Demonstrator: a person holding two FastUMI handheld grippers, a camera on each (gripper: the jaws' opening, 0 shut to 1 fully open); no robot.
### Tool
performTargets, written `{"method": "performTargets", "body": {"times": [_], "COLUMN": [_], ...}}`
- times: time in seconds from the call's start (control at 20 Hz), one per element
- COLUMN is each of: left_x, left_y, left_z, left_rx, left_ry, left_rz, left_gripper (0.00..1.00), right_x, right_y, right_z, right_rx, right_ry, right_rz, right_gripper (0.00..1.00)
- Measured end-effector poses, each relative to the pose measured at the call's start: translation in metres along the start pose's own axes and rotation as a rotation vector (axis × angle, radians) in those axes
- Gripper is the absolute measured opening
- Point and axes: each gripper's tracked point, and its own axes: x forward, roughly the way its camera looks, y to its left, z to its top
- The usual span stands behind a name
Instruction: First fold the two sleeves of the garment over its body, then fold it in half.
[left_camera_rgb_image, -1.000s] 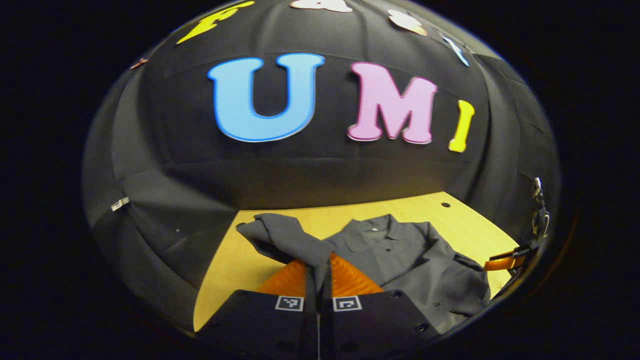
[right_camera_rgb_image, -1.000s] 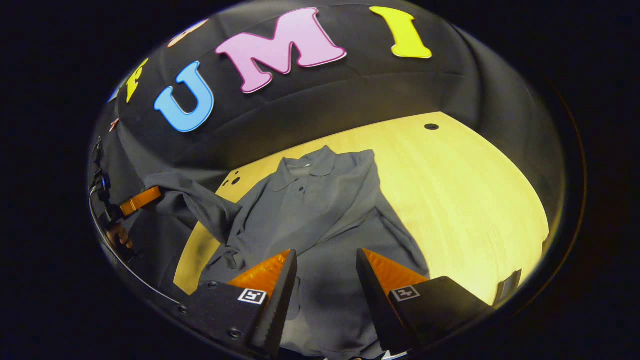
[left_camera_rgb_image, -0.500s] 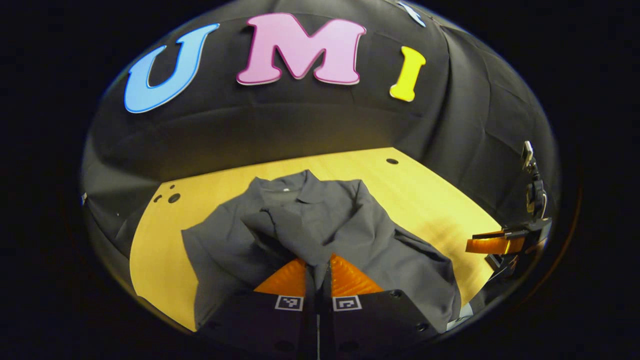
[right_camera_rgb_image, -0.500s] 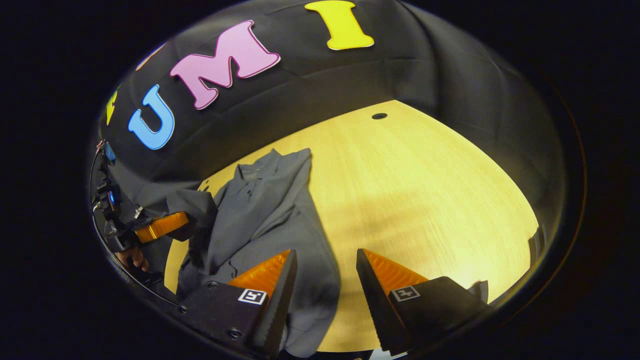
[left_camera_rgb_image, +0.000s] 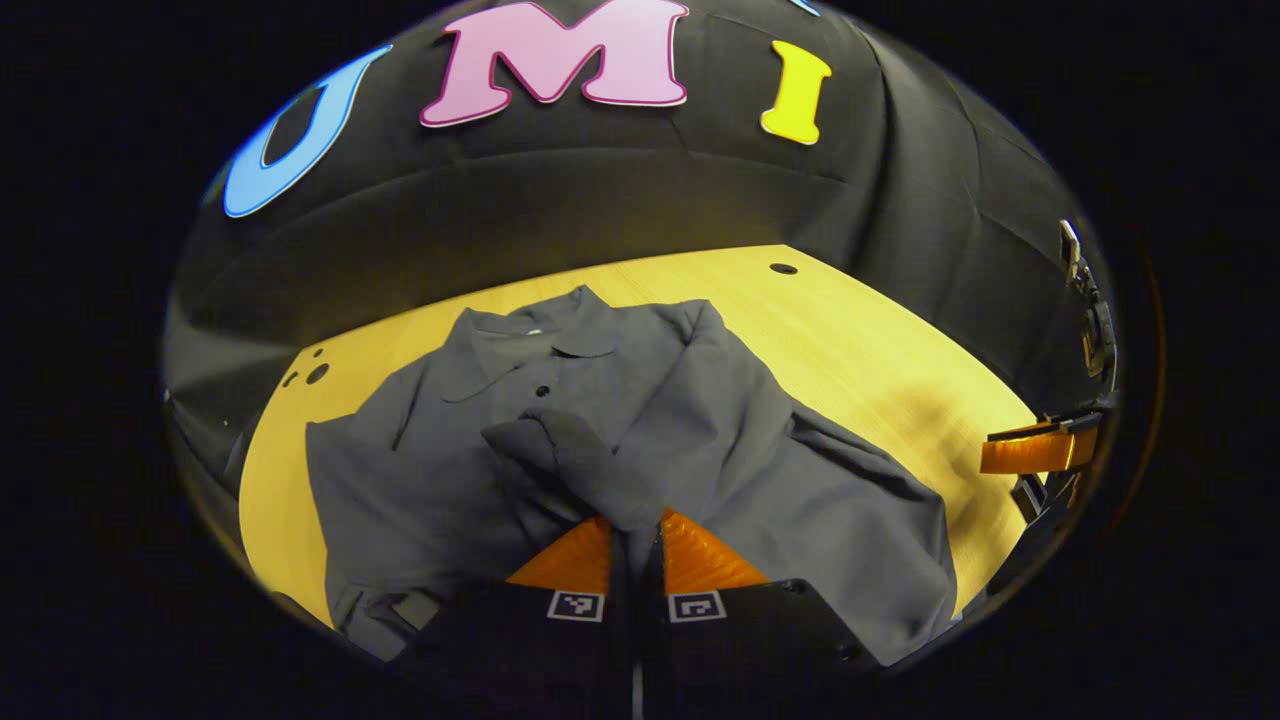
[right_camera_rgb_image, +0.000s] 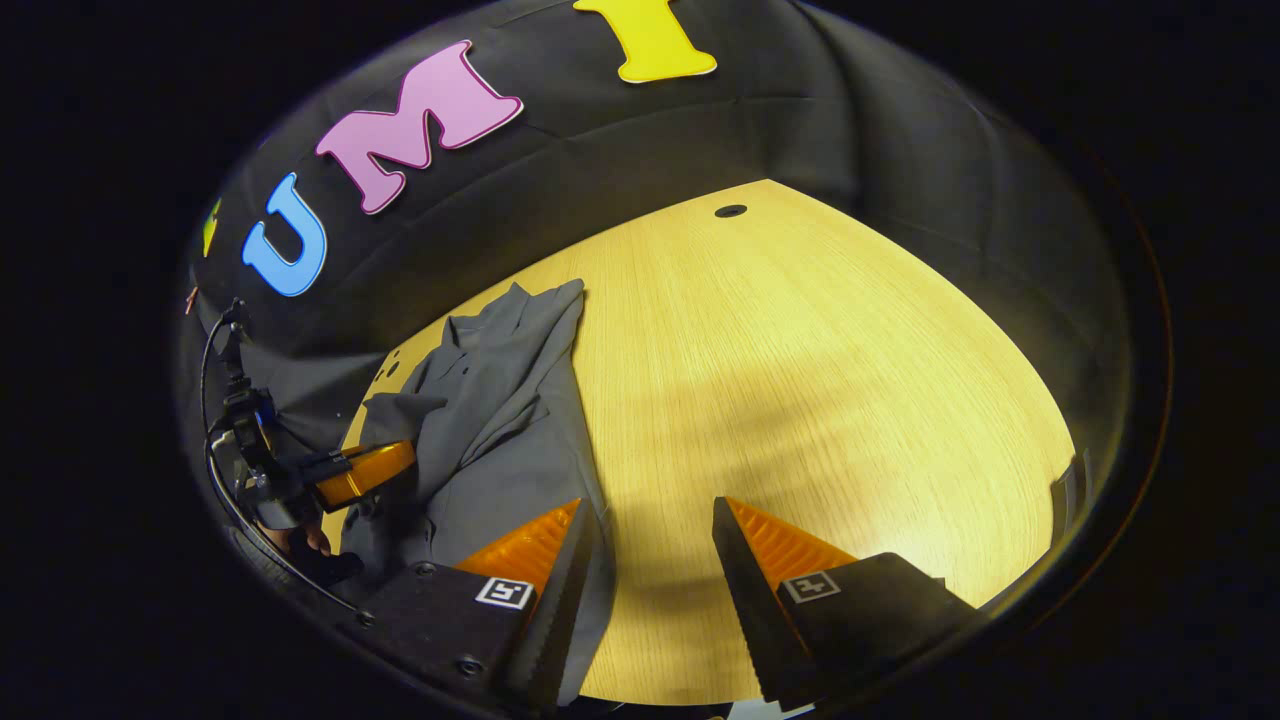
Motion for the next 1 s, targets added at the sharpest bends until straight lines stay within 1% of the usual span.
{"method": "performTargets", "body": {"times": [0.1,0.2,0.25,0.3,0.35,0.4,0.45,0.5,0.55,0.6,0.65,0.75,0.8,0.95,1.0], "left_x": [0.0,-0.007,-0.013,-0.024,-0.03,-0.04,-0.059,-0.071,-0.083,-0.097,-0.107,-0.133,-0.147,-0.178,-0.189], "left_y": [-0.005,-0.012,-0.015,-0.019,-0.025,-0.031,-0.039,-0.039,-0.033,-0.018,-0.003,0.039,0.059,0.107,0.127], "left_z": [-0.002,0.0,0.003,0.011,0.016,0.023,0.031,0.032,0.03,0.023,0.017,-0.007,-0.019,-0.055,-0.078], "left_rx": [-0.015,-0.047,-0.069,-0.098,-0.119,-0.136,-0.145,-0.15,-0.16,-0.178,-0.195,-0.246,-0.263,-0.278,-0.287], "left_ry": [0.007,-0.006,-0.019,-0.044,-0.065,-0.093,-0.131,-0.143,-0.152,-0.155,-0.148,-0.125,-0.119,-0.097,-0.075], "left_rz": [-0.016,-0.05,-0.076,-0.109,-0.145,-0.184,-0.251,-0.279,-0.288,-0.274,-0.252,-0.184,-0.155,-0.068,-0.028], "left_gripper": [0.11,0.16,0.22,0.33,0.24,0.35,0.51,0.73,0.79,0.89,0.94,0.94,0.94,0.94,0.94], "right_x": [-0.001,-0.001,-0.001,-0.003,-0.004,-0.005,-0.009,-0.013,-0.018,-0.023,-0.028,-0.04,-0.048,-0.062,-0.068], "right_y": [0.001,0.005,0.007,0.011,0.014,0.016,0.022,0.026,0.03,0.033,0.036,0.042,0.045,0.051,0.053], "right_z": [-0.001,-0.001,-0.001,-0.002,-0.003,-0.005,-0.009,-0.011,-0.015,-0.021,-0.025,-0.041,-0.049,-0.077,-0.093], "right_rx": [-0.004,-0.006,-0.008,-0.009,-0.01,-0.012,-0.018,-0.02,-0.022,-0.03,-0.035,-0.039,-0.033,-0.041,-0.045], "right_ry": [0.004,0.004,0.003,0.005,0.007,0.009,0.014,0.018,0.022,0.028,0.033,0.051,0.059,0.091,0.119], "right_rz": [0.005,0.01,0.011,0.015,0.016,0.018,0.023,0.027,0.03,0.032,0.035,0.033,0.033,0.022,0.014], "right_gripper": [0.75,0.75,0.75,0.75,0.75,0.75,0.75,0.78,0.8,0.84,0.87,0.88,0.9,0.91,0.9]}}
